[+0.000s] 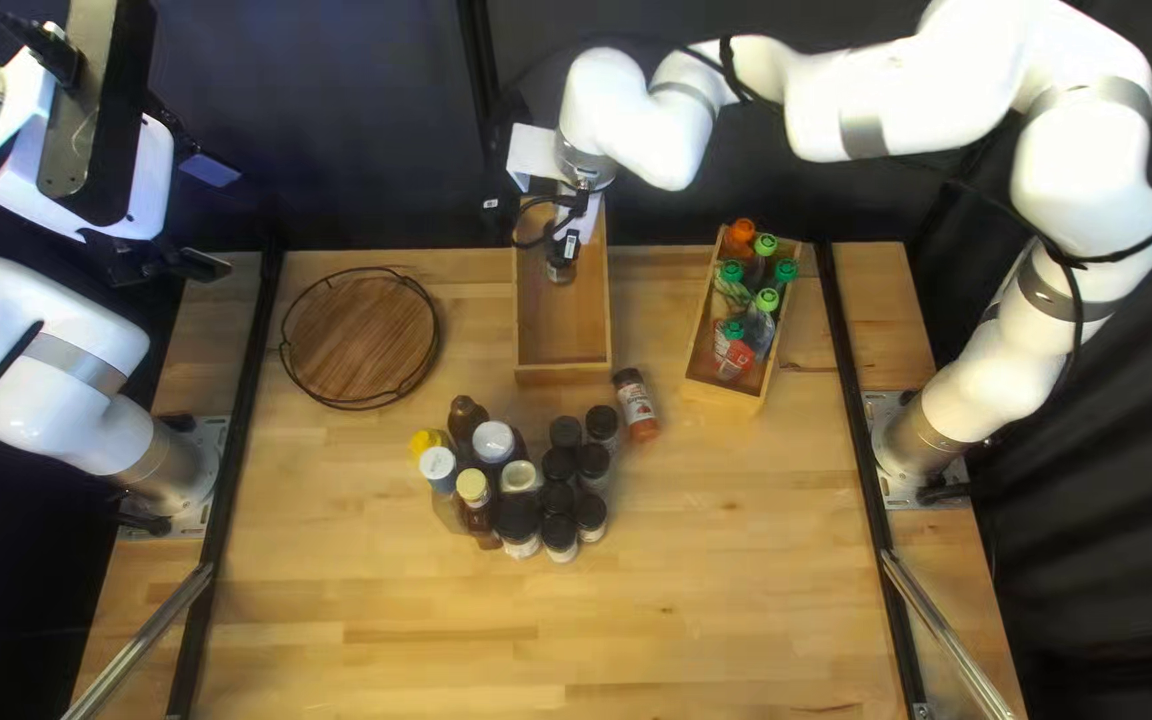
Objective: Separate condiments, baby food and spices and place it in 3 different racks/containers
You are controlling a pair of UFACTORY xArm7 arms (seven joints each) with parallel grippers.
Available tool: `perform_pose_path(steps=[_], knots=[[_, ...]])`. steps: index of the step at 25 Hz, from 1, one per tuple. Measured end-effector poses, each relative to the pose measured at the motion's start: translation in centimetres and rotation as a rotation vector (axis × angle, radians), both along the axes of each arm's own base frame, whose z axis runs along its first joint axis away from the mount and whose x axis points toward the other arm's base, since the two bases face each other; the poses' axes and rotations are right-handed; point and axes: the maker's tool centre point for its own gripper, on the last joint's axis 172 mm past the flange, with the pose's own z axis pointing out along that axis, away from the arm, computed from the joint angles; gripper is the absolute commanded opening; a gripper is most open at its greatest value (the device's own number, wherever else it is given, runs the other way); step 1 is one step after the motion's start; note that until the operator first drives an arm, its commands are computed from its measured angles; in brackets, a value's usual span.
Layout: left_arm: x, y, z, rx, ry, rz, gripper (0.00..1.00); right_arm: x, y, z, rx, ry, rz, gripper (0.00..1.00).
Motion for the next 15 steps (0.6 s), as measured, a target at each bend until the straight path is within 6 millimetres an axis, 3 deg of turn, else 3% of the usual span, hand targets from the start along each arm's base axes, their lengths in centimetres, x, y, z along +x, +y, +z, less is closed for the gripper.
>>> perform_pose_path(steps=[6,12,13,14,15], knots=[[0.0,0.0,0.0,0.000,0.000,0.000,1.00,0.4,-1.6,-2.5,-0.012,0.019,-0.032,0.00],[0.0,0.0,0.0,0.000,0.000,0.000,1.00,0.1,-1.4,-3.6,-0.017,0.025,-0.050,0.01],[0.0,0.0,0.0,0.000,0.000,0.000,1.00,0.0,-1.3,-3.7,-0.017,0.025,-0.052,0.13],[0.0,0.0,0.0,0.000,0.000,0.000,1.00,-0.1,-1.1,-3.8,-0.016,0.025,-0.053,0.47],[0.0,0.0,0.0,0.000,0.000,0.000,1.00,-0.2,-1.0,-4.0,-0.015,0.026,-0.053,0.69]])
